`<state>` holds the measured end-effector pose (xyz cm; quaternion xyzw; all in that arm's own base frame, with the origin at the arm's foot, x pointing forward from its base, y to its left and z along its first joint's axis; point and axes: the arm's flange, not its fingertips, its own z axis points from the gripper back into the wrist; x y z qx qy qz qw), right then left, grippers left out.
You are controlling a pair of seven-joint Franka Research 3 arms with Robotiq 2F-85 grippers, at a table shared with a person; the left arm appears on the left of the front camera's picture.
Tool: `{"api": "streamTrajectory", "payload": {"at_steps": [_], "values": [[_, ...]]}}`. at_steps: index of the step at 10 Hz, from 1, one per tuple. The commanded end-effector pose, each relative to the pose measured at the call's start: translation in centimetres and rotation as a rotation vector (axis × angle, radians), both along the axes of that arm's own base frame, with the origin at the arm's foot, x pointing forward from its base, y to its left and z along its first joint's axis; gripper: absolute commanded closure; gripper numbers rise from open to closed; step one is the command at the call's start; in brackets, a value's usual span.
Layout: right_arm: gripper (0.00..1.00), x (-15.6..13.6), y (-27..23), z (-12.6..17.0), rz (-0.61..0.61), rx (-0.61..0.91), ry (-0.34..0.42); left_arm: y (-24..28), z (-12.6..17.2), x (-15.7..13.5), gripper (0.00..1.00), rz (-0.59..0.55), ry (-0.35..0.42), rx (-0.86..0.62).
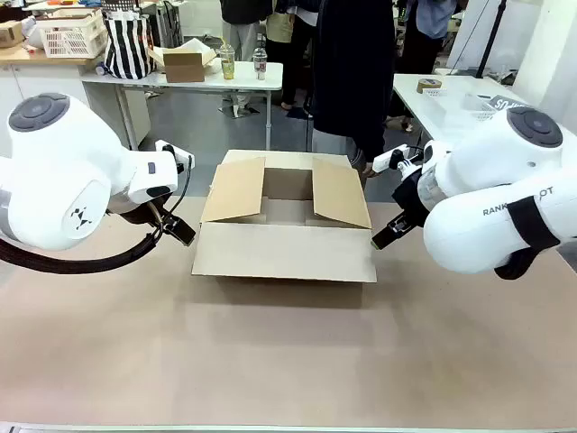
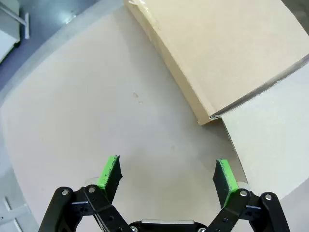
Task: Pack the gift set into the box.
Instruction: Place both hands on the side flaps of the Package Box and spread them outward.
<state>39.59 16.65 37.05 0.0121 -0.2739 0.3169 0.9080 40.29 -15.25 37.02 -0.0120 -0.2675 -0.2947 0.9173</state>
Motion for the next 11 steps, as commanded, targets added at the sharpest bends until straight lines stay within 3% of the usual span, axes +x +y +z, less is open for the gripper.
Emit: {"api": "streamTrajectory", "payload": {"at_steps": [1,11], "values": [[0.0,-0.03,0.08,0.01,0.002,0.0,-0.001,0.0,0.01,0.0,0.0,0.0,0.0,0.0],[0.0,-0.03,0.08,0.01,0.002,0.0,-0.001,0.0,0.01,0.0,0.0,0.0,0.0,0.0]]}}
